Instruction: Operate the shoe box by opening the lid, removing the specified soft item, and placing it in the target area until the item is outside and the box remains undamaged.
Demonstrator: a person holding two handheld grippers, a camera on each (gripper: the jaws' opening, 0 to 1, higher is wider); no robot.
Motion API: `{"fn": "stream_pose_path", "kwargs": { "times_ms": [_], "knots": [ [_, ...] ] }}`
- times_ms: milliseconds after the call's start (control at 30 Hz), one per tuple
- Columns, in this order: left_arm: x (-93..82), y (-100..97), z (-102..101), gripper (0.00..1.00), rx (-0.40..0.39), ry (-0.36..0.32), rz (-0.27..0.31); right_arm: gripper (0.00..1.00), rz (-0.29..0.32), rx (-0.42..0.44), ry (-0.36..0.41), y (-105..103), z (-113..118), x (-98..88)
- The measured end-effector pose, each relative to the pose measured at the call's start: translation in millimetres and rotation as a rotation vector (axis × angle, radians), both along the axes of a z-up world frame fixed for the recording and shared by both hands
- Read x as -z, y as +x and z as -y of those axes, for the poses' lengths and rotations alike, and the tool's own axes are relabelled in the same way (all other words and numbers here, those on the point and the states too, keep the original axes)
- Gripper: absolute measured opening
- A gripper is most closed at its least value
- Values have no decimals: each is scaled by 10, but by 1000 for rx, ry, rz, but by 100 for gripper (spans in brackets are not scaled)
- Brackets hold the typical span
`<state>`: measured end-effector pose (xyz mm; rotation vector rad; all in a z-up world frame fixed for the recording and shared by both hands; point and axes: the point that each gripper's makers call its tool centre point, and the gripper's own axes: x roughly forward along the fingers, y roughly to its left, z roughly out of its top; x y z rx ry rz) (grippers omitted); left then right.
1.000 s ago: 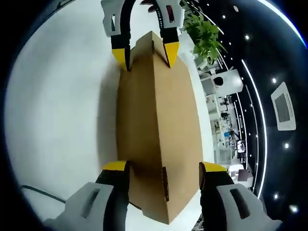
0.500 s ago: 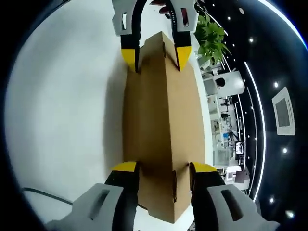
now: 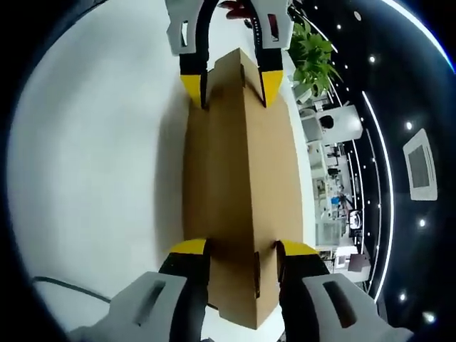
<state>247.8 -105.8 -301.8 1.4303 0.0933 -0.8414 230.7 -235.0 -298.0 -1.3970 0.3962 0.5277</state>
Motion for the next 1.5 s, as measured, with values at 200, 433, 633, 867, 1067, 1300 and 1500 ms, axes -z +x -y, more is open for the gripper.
{"fn": "stream_pose_path", "kwargs": {
  "times_ms": [200,433,633,867,1067,1300,1500],
  "knots": [
    [-47,-14,3,37,-10,-33,-26,35,-6,2,3,3,0,-12],
    [-74,-30,9,35,-17,-45,-29,34,-7,5,12,-2,-1,-48],
    [-107,-32,12,35,-26,-54,-30,33,-6,8,24,4,8,-90],
    [-152,-31,21,34,-30,-73,-28,32,2,19,34,18,22,-129],
    [-221,-18,29,33,-40,-97,-35,32,7,29,49,46,38,-195],
    [-280,0,43,34,-53,-118,-61,31,18,40,72,65,49,-262],
    [-314,5,39,35,-48,-119,-57,31,15,44,95,72,46,-308]
  ]
}}
